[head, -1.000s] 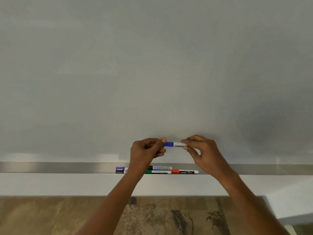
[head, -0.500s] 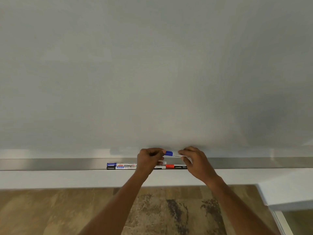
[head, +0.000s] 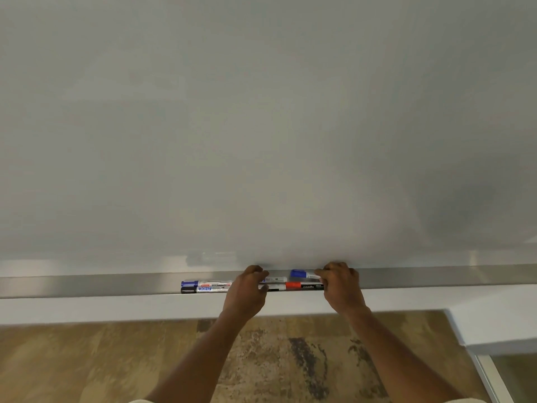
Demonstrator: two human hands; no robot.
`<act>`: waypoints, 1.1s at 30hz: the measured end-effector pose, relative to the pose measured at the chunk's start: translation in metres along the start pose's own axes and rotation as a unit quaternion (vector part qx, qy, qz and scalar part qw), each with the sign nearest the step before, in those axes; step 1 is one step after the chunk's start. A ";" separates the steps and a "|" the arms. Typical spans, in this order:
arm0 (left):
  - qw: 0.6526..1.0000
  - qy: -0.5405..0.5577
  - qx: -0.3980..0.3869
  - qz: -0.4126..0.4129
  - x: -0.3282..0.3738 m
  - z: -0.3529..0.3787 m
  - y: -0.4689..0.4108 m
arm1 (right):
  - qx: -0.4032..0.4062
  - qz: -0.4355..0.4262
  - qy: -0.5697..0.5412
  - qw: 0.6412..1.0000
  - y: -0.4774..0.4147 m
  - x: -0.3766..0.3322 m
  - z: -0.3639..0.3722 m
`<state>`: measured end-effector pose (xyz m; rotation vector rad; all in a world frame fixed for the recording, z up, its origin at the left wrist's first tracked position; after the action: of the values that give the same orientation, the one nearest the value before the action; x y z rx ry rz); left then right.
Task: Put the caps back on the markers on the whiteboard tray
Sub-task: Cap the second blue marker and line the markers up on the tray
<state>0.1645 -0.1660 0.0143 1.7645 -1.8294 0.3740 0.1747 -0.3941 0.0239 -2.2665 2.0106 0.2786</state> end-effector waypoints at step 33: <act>0.999 -0.043 -0.007 0.027 -0.015 0.012 -0.002 | -0.080 -0.087 0.113 0.987 -0.002 -0.041 0.029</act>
<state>0.1634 -0.1609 -0.0040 1.7497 -1.9383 0.3084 0.1697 -0.3486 0.0041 -2.6640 1.9342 0.1813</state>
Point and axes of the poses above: each hand's wrist, its own y-axis away from the middle knuckle, its own z-axis out of the palm, x = y × z, the point moved 9 cm from there along -y, towards the middle knuckle, and after that the axes turned 2 degrees about -z, right-handed, at the moved point
